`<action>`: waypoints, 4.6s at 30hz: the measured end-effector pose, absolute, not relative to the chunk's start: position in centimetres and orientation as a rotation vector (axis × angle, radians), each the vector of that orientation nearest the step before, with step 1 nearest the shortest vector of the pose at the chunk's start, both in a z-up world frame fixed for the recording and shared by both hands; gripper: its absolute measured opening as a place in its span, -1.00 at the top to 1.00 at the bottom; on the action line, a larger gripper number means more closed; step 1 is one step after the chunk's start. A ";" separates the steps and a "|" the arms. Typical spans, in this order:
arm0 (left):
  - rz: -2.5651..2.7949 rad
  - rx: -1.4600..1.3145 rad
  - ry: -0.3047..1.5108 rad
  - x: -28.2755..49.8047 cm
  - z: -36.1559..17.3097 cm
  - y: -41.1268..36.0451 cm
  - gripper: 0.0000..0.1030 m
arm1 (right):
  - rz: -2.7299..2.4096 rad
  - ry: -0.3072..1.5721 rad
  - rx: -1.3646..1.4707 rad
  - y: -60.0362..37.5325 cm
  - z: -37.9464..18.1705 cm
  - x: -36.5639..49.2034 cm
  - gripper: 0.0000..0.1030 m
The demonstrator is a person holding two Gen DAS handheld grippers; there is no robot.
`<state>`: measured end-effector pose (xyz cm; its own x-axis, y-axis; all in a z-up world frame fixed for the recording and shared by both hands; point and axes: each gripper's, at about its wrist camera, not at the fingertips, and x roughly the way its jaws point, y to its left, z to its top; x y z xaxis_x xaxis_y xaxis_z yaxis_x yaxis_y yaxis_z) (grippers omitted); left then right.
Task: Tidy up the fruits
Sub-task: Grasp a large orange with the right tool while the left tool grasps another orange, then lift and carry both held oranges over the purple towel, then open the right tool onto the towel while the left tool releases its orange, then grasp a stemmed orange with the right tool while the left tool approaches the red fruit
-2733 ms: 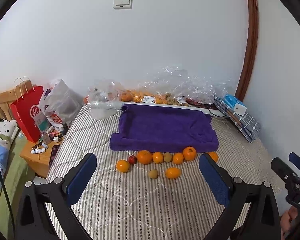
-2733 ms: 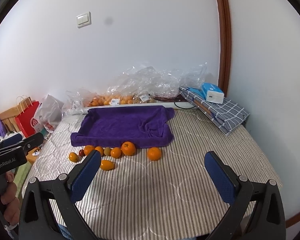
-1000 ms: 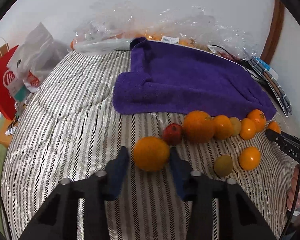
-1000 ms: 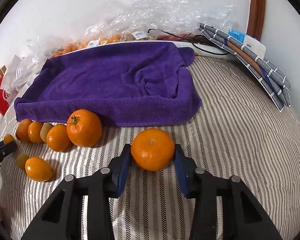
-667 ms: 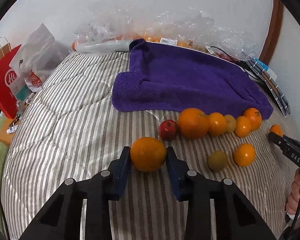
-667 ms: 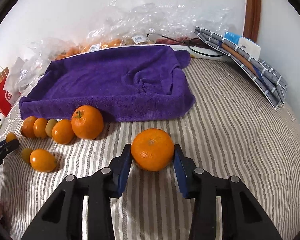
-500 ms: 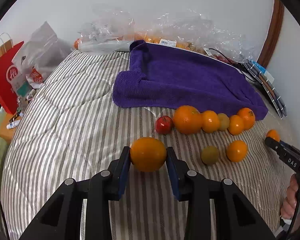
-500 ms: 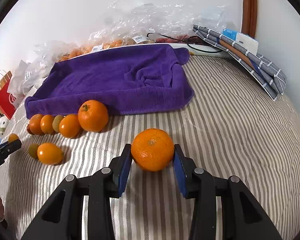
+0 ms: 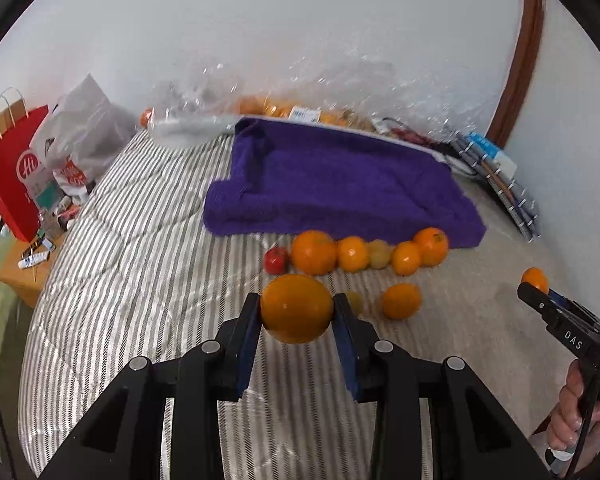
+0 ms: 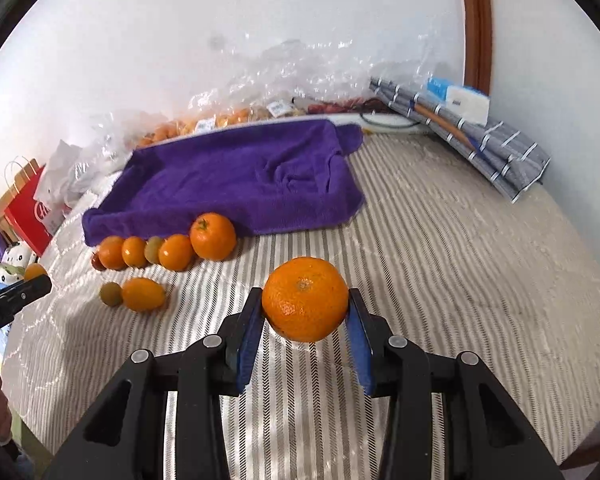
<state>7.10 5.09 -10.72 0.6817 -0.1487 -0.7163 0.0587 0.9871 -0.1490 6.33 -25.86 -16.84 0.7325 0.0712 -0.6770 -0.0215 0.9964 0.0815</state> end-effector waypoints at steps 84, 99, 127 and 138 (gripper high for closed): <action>-0.096 -0.115 0.906 29.4 -15.8 2.9 0.34 | 0.109 0.870 0.043 -21.3 -20.1 28.9 0.21; -0.070 -0.158 0.874 28.9 -15.0 4.0 0.07 | 0.057 0.822 0.042 -21.2 -19.0 27.4 0.06; -0.139 -0.160 0.739 19.3 -10.7 6.0 -0.25 | 0.239 0.853 0.065 -18.9 -19.4 16.3 0.06; -0.147 -0.145 0.658 16.9 -11.6 7.0 -0.25 | 0.298 0.864 0.125 -18.8 -20.5 17.1 0.07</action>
<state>16.93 7.04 -11.61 0.7816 -0.1816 -0.5968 0.0900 0.9795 -0.1802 17.14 -18.79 -20.48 0.6110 0.3077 -0.7294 -0.2068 0.9514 0.2281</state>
